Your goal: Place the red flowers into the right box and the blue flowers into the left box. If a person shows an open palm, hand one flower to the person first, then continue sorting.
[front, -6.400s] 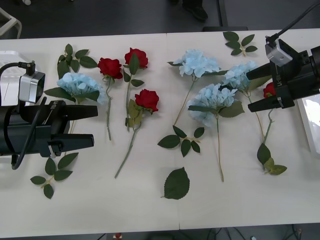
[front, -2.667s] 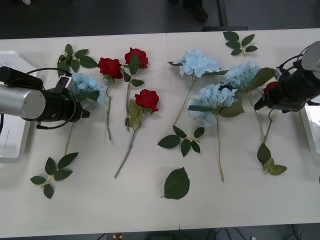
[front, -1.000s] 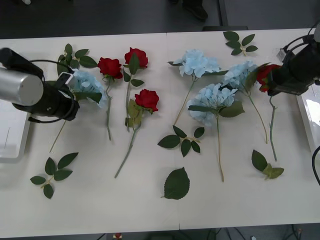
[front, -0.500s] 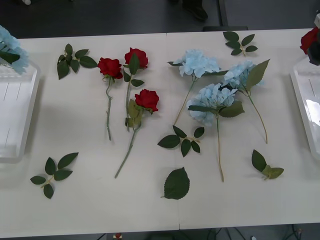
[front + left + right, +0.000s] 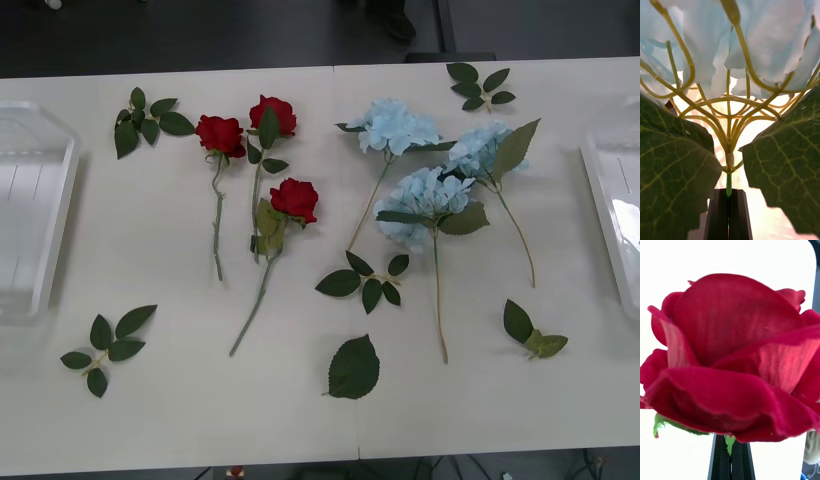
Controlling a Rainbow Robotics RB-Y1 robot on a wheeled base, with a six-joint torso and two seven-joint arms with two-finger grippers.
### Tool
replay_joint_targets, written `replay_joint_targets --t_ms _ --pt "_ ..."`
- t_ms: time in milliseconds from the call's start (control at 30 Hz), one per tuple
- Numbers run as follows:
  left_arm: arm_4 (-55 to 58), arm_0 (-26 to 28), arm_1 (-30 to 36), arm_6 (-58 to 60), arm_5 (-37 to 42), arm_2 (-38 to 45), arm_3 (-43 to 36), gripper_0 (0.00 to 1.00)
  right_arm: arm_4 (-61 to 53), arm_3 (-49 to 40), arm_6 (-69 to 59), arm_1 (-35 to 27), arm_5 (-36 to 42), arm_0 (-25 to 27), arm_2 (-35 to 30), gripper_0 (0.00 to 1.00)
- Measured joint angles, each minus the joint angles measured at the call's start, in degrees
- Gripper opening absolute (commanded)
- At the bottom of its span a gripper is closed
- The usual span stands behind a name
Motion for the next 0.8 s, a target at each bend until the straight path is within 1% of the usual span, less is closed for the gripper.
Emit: replay_joint_targets --t_ms 200,233,267,300,333,367,400,433,467,500,567,600,667,767,800 --pt "-2.1 0.0 -1.0 0.1 -5.2 -2.3 3.4 0.01 3.2 -1.3 -8.0 0.1 -3.4 5.0 0.0 0.0" --pt "-2.1 0.0 -1.1 0.1 -5.6 -2.5 3.7 0.28 3.7 -1.6 -9.0 0.1 -3.9 5.9 0.0 0.0" --pt "-2.2 0.0 -1.2 0.1 -5.9 -2.7 3.8 0.46 4.2 -2.0 -9.6 0.1 -4.4 6.7 0.0 0.0" --pt "-2.3 0.0 -1.2 0.1 -6.1 -2.9 3.9 0.73 4.5 -2.2 -9.7 0.2 -4.7 7.4 0.0 0.0" --pt "-2.3 0.0 -1.2 0.1 -6.4 -3.2 3.9 0.85 4.8 -2.4 -9.7 0.2 -4.9 7.9 0.0 0.05" --pt "-2.4 0.0 -1.2 0.1 -6.6 -3.4 3.9 0.89 4.9 -2.6 -9.7 0.2 -4.9 8.3 0.0 0.12" --pt "-2.4 0.0 -1.2 0.1 -6.8 -3.6 3.9 0.98 4.9 -2.6 -9.7 0.2 -4.9 8.4 0.0 0.29" --pt "-2.4 0.0 -1.2 0.1 -6.9 -3.8 3.9 1.0 4.9 -2.6 -9.7 0.2 -4.9 8.5 0.0 0.43" --pt "-2.4 0.0 -1.2 0.1 -7.0 -3.9 3.9 1.0 4.9 -2.6 -9.8 0.2 -4.9 8.5 0.0 0.48" --pt "-2.4 0.0 -1.2 0.1 -7.1 -3.9 3.9 1.0 5.0 -2.6 -9.8 0.2 -4.9 8.5 -0.1 0.6" --pt "-2.4 0.0 -1.2 0.1 -7.2 -3.9 3.9 1.0 5.0 -2.6 -9.7 0.2 -4.6 8.5 -0.7 0.69" --pt "-2.4 0.0 -1.2 0.1 -7.2 -3.9 3.9 1.0 5.0 -2.7 -9.7 0.2 -4.3 8.5 -1.2 0.71" --pt "-2.4 0.0 -1.2 0.1 -7.4 -3.9 3.9 1.0 5.0 -3.1 -9.7 0.2 -2.8 8.5 -3.2 0.82" --pt "-1.9 0.0 -1.2 0.1 -7.5 -3.9 3.9 1.0 4.2 -5.0 -7.6 0.1 2.0 8.5 -7.6 0.94" --pt "-1.4 0.0 -1.2 0.1 -7.5 -3.9 3.9 1.0 3.2 -6.2 -5.6 0.1 4.1 8.5 -9.3 0.96"
